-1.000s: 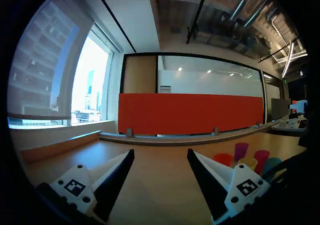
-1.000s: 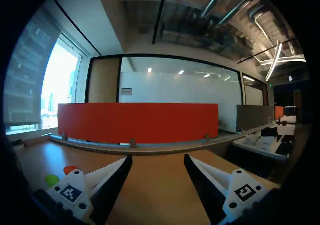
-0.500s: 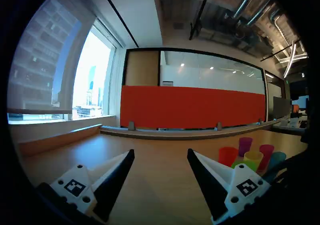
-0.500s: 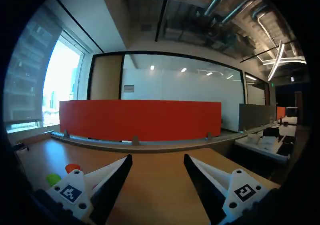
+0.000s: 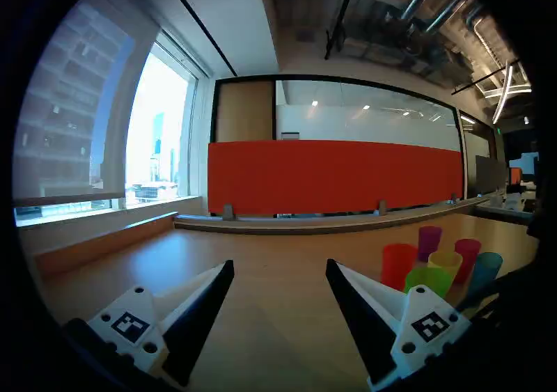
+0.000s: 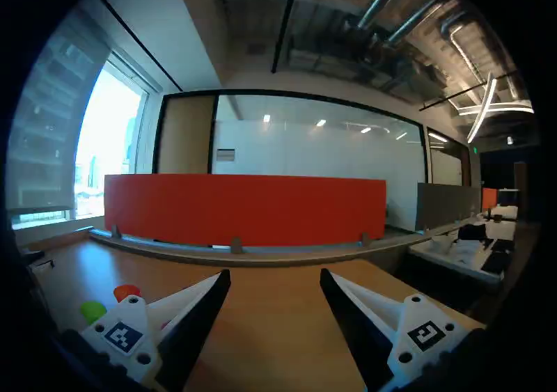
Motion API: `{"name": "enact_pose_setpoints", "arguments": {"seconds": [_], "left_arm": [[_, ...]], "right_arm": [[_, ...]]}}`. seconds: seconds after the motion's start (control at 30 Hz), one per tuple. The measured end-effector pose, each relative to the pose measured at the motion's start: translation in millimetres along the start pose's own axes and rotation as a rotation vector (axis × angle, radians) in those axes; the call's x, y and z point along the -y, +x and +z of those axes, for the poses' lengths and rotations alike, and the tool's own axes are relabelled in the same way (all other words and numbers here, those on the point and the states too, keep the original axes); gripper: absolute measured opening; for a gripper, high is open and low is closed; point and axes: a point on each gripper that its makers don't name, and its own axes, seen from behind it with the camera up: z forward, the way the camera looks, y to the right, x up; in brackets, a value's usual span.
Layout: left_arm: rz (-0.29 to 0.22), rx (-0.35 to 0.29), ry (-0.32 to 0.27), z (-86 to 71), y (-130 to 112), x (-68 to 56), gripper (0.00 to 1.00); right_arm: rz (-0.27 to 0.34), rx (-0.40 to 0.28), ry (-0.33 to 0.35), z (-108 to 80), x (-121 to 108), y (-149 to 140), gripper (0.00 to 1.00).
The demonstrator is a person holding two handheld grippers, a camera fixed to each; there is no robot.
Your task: Pour water
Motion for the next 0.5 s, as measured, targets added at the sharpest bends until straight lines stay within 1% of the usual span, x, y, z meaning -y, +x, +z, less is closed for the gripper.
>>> {"name": "enact_pose_setpoints", "arguments": {"seconds": [0.23, 0.5], "left_arm": [[0.001, 0.012, -0.001, 0.4, -2.8, 0.3, 0.98], [0.003, 0.013, 0.0, 1.2, -2.9, 0.2, 0.98]], "right_arm": [[-0.007, -0.002, 0.0, -0.7, -0.8, 0.9, 1.0], [-0.004, -0.017, 0.013, -3.6, 5.1, 2.3, 1.0]]}}
